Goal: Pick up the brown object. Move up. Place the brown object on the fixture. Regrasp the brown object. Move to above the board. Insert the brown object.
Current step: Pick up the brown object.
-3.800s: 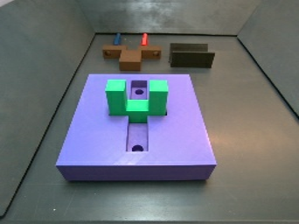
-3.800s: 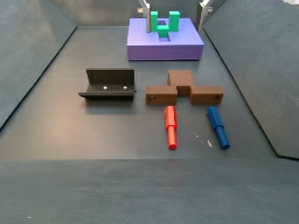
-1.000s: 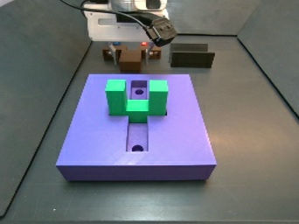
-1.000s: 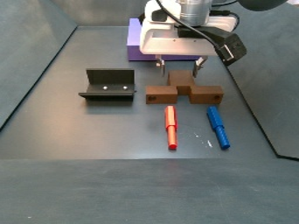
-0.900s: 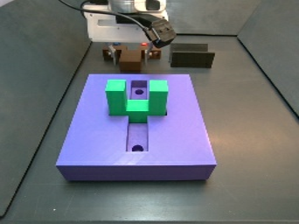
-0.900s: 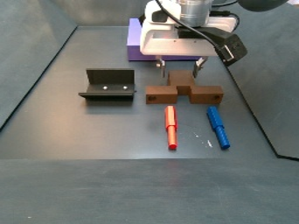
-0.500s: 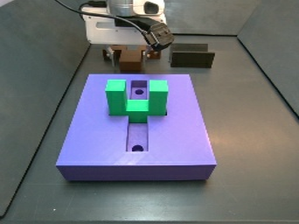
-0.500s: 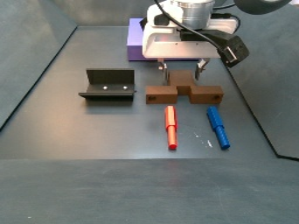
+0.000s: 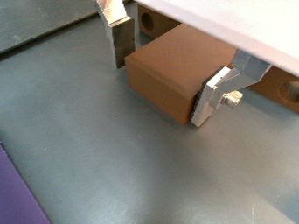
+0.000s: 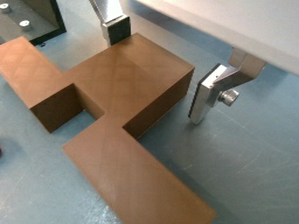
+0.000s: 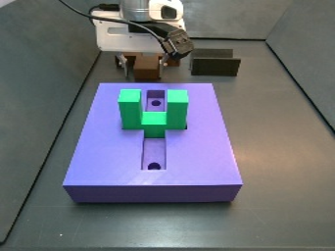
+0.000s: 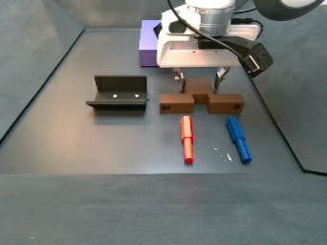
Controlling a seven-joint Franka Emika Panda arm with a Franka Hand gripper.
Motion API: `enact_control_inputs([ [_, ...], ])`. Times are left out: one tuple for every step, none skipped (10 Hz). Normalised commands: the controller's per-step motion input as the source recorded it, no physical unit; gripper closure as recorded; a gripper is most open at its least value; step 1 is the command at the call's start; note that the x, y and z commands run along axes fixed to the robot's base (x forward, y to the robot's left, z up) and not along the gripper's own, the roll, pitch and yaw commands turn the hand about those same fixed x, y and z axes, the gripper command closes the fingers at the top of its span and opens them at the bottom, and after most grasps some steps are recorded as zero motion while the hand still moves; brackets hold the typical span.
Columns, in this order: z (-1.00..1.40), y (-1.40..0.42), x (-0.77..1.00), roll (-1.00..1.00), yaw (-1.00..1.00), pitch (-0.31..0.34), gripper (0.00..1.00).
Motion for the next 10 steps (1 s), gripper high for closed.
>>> enact_control_inputs([
  [0.00,0.00,0.00,0.00,0.00,0.000,0.00],
  [0.00,0.00,0.00,0.00,0.00,0.000,1.00],
  [0.00,0.00,0.00,0.00,0.00,0.000,1.00],
  [0.00,0.00,0.00,0.00,0.00,0.000,1.00],
  [0.00,0.00,0.00,0.00,0.00,0.000,1.00],
  [0.00,0.00,0.00,0.00,0.00,0.000,1.00],
  [0.00,0.00,0.00,0.00,0.00,0.000,1.00],
  [0.00,0.00,0.00,0.00,0.00,0.000,1.00],
  [0.00,0.00,0.00,0.00,0.00,0.000,1.00],
  [0.00,0.00,0.00,0.00,0.00,0.000,1.00],
])
